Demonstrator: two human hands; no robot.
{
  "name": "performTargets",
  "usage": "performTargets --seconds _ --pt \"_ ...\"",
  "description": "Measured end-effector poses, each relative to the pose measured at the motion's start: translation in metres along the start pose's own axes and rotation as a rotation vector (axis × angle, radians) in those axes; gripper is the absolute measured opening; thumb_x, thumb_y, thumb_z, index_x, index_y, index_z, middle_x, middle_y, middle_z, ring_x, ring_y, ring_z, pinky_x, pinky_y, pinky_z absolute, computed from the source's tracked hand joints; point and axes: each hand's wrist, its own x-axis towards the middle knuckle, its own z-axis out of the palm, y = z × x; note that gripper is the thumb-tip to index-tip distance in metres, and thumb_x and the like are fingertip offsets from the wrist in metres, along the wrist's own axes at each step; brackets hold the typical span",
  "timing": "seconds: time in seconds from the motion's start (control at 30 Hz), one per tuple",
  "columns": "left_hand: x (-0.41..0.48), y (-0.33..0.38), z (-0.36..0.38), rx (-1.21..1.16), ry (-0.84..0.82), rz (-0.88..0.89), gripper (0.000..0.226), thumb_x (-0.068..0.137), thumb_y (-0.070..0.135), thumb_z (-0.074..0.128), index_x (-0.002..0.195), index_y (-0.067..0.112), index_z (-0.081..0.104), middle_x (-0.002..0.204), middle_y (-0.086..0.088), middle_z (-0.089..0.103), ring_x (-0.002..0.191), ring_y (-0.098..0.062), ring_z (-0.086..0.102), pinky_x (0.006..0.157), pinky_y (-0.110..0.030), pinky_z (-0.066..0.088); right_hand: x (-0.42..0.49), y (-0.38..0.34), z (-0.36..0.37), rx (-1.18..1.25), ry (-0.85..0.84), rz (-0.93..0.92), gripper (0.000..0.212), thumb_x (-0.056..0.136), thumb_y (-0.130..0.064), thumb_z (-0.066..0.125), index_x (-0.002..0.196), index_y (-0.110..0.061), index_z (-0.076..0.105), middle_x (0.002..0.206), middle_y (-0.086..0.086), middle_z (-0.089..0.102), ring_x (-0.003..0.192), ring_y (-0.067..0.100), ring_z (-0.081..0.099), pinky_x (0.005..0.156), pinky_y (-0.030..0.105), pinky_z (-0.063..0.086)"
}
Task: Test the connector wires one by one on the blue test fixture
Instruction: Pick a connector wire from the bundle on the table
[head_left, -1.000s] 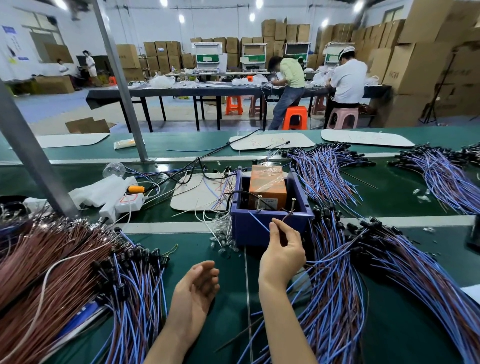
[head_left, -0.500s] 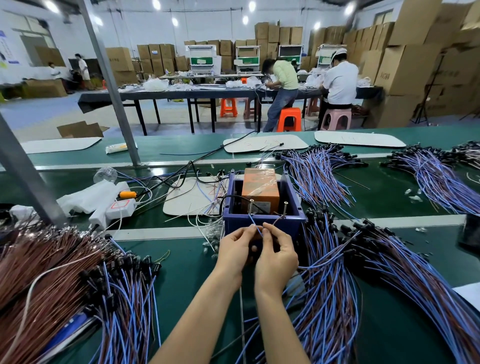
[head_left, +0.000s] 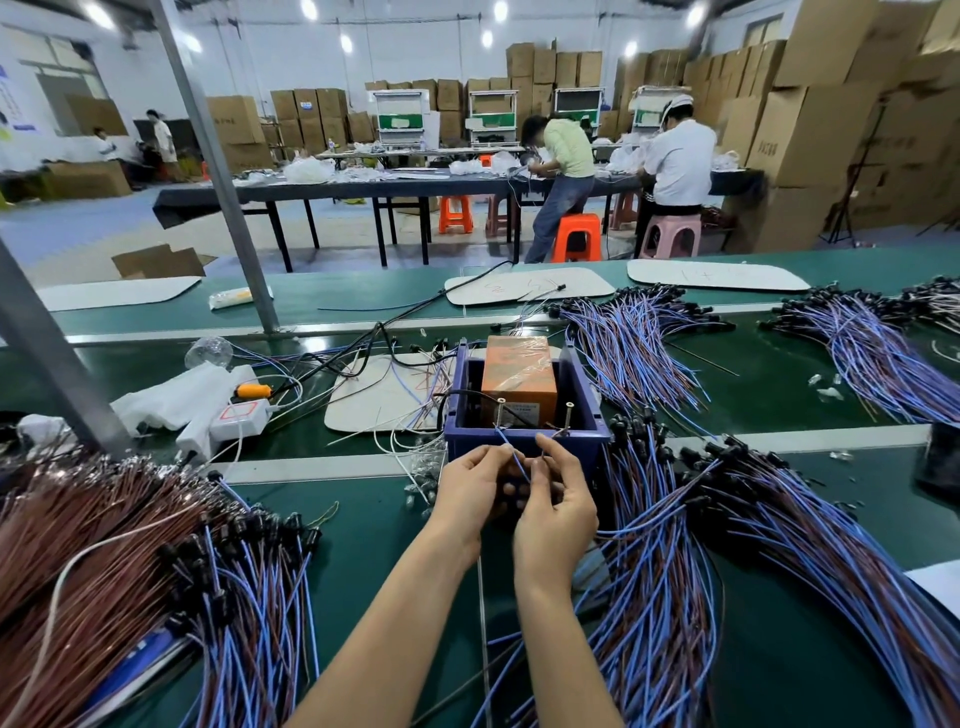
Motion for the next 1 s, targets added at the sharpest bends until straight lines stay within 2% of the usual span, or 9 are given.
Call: performTargets --seconds 0.17,0.3,0.43,0.57,0.67,0.73,0.8,0.9,1.0 --pt "-0.003 0.002 0.001 0.041 -0.007 0.014 0.020 0.092 0.014 0.054 0.076 0.011 0.067 0.067 -0.002 0.064 0.045 -0.008 0.048 0.043 -0.017 0.041 0.002 -0.002 -0.005 0.042 0.003 0.055 0.027 0.096 -0.010 0.053 0.118 -0.025 0.063 0.092 -0.004 0.066 0.077 0.010 0.064 0.072 0.027 0.056" --pt "-0.005 0.002 0.001 0.065 -0.018 0.011 0.018 0.092 0.014 0.055 0.078 0.012 0.066 0.073 -0.004 0.066 0.049 -0.009 0.049 0.047 -0.019 0.042 0.002 -0.001 -0.008 0.030 0.005 0.062 0.025 0.097 -0.013 0.053 0.111 -0.031 0.063 0.089 -0.008 0.067 0.069 0.003 0.062 0.067 0.023 0.054" --pt "-0.004 0.003 0.002 0.088 -0.011 0.006 0.018 0.092 0.016 0.055 0.078 0.013 0.066 0.078 -0.007 0.065 0.049 -0.009 0.050 0.053 -0.022 0.040 0.002 -0.003 -0.009 0.032 0.005 0.070 0.025 0.097 -0.012 0.053 0.109 -0.031 0.063 0.090 -0.007 0.068 0.070 0.004 0.062 0.068 0.025 0.055" --pt "-0.004 0.004 0.003 0.077 -0.011 0.003 0.018 0.091 0.014 0.055 0.076 0.013 0.065 0.079 -0.008 0.064 0.049 -0.010 0.050 0.051 -0.020 0.042 0.002 -0.005 -0.009 0.038 0.011 0.091 0.025 0.096 -0.010 0.053 0.108 -0.029 0.064 0.090 -0.005 0.068 0.067 0.000 0.063 0.069 0.026 0.055" --pt "-0.010 0.005 0.002 0.080 -0.039 -0.001 0.017 0.092 0.010 0.053 0.080 0.012 0.065 0.080 -0.009 0.064 0.053 -0.012 0.051 0.054 -0.022 0.044 0.000 -0.008 -0.013 0.026 -0.005 0.097 0.021 0.095 -0.011 0.055 0.104 -0.027 0.066 0.087 -0.006 0.068 0.070 0.006 0.064 0.069 0.027 0.054" --pt "-0.018 0.003 -0.001 0.079 -0.094 -0.020 0.017 0.092 0.003 0.050 0.082 0.011 0.061 0.073 -0.006 0.064 0.051 -0.011 0.052 0.050 -0.022 0.043 -0.006 -0.010 -0.022 0.023 -0.044 0.088 0.018 0.092 -0.009 0.059 0.093 -0.025 0.067 0.082 -0.005 0.069 0.074 0.013 0.065 0.067 0.027 0.054" --pt "-0.029 -0.001 -0.005 0.096 -0.161 -0.030 0.016 0.091 -0.002 0.049 0.087 0.010 0.060 0.066 -0.004 0.061 0.048 -0.011 0.052 0.049 -0.022 0.041 -0.012 -0.010 -0.038 0.005 -0.114 0.085 0.022 0.088 -0.004 0.062 0.081 -0.023 0.067 0.074 -0.005 0.069 0.068 0.010 0.065 0.061 0.022 0.052" --pt "-0.048 -0.016 -0.014 0.209 -0.255 0.058 0.018 0.091 -0.003 0.053 0.099 0.007 0.066 0.074 -0.008 0.065 0.055 -0.011 0.056 0.050 -0.021 0.046 -0.021 -0.011 -0.066 -0.036 -0.254 0.107 0.025 0.086 0.001 0.062 0.073 -0.019 0.069 0.068 -0.002 0.069 0.060 0.007 0.062 0.056 0.020 0.051" --pt "-0.068 -0.030 -0.017 0.174 -0.270 0.110 0.017 0.091 -0.001 0.055 0.094 0.005 0.070 0.075 -0.007 0.067 0.060 -0.010 0.058 0.057 -0.019 0.049 -0.026 -0.016 -0.090 -0.117 -0.374 0.076 0.026 0.084 0.001 0.063 0.070 -0.020 0.070 0.068 -0.002 0.069 0.062 0.005 0.060 0.058 0.013 0.047"
